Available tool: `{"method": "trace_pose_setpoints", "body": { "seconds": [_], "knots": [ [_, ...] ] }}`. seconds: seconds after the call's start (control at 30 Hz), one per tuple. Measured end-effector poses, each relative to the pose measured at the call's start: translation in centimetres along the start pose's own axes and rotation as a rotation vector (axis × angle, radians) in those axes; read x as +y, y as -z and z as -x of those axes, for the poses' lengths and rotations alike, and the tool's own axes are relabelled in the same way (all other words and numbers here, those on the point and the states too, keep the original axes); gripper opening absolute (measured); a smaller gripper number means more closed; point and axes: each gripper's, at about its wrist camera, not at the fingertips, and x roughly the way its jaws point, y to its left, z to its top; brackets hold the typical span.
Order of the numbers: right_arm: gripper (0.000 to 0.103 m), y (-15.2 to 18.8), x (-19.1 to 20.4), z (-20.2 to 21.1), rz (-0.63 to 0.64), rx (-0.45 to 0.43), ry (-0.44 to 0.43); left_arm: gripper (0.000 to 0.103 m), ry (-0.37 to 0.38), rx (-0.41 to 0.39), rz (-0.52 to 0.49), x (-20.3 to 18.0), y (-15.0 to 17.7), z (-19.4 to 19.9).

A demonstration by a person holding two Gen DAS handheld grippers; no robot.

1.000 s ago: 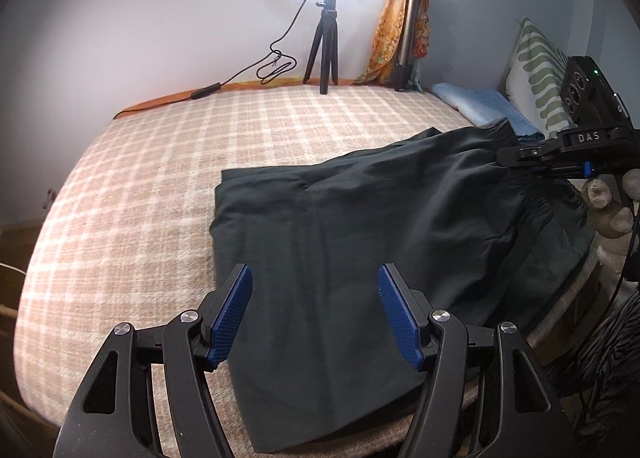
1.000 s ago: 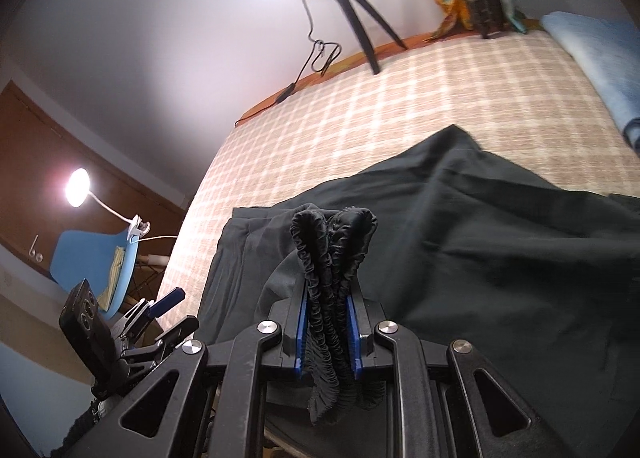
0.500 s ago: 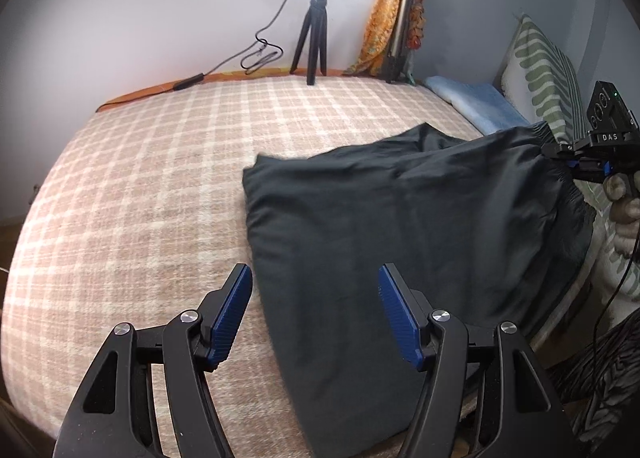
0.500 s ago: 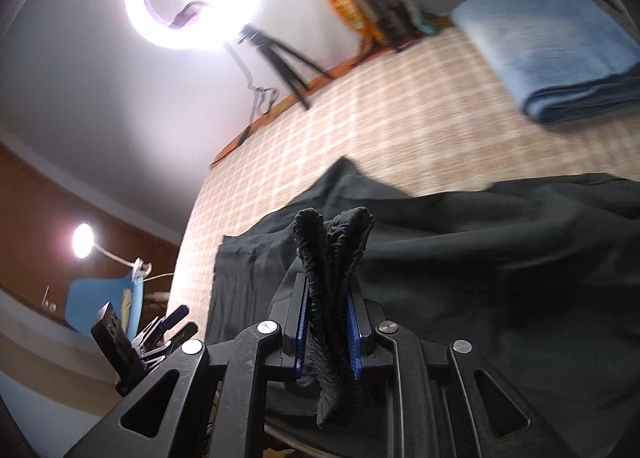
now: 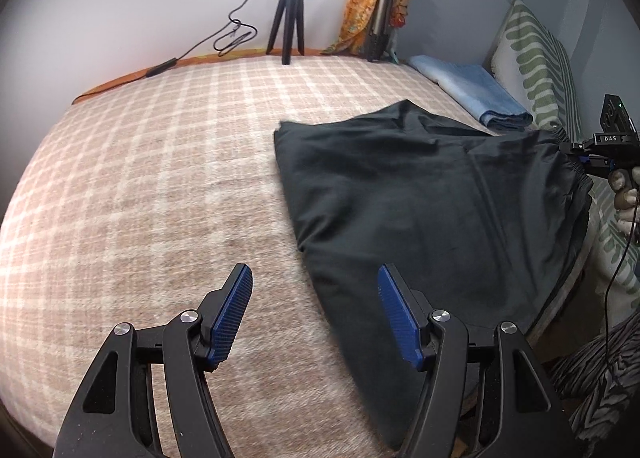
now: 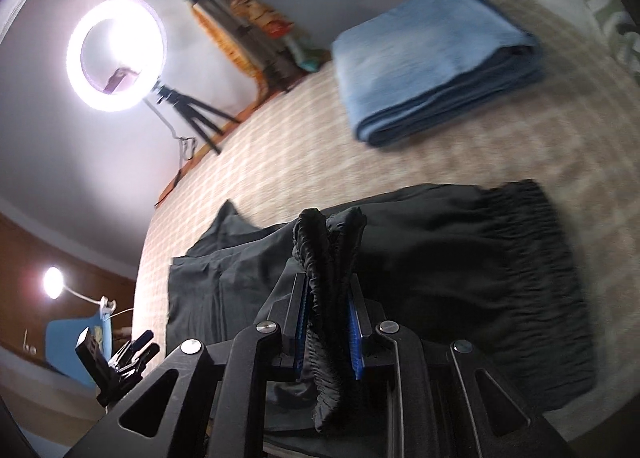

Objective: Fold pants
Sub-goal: 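Lift the waistband with the right gripper and fold it over the trouser legs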

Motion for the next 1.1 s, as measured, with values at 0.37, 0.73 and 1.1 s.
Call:
{"method": "trace_pose_setpoints", "body": {
  "seconds": [0.37, 0.73, 1.1],
  "knots": [
    [0.017, -0.8, -1.8, 2.0, 0.049, -0.047, 0.211, 0.065, 0.022, 0.030, 0.000, -0.7, 0.2, -0.9],
    [0.025, -1.0, -1.6, -1.0, 0.184, -0.012, 0.471, 0.065, 0.103, 0.085, 0.035, -1.3, 1.6, -1.3],
    [0.056, -0.8, 2.3, 0.3, 0.307, -0.113, 0.609, 0.065, 0.204, 0.107, 0.128, -2.0, 2.7, -1.1]
  ]
}}
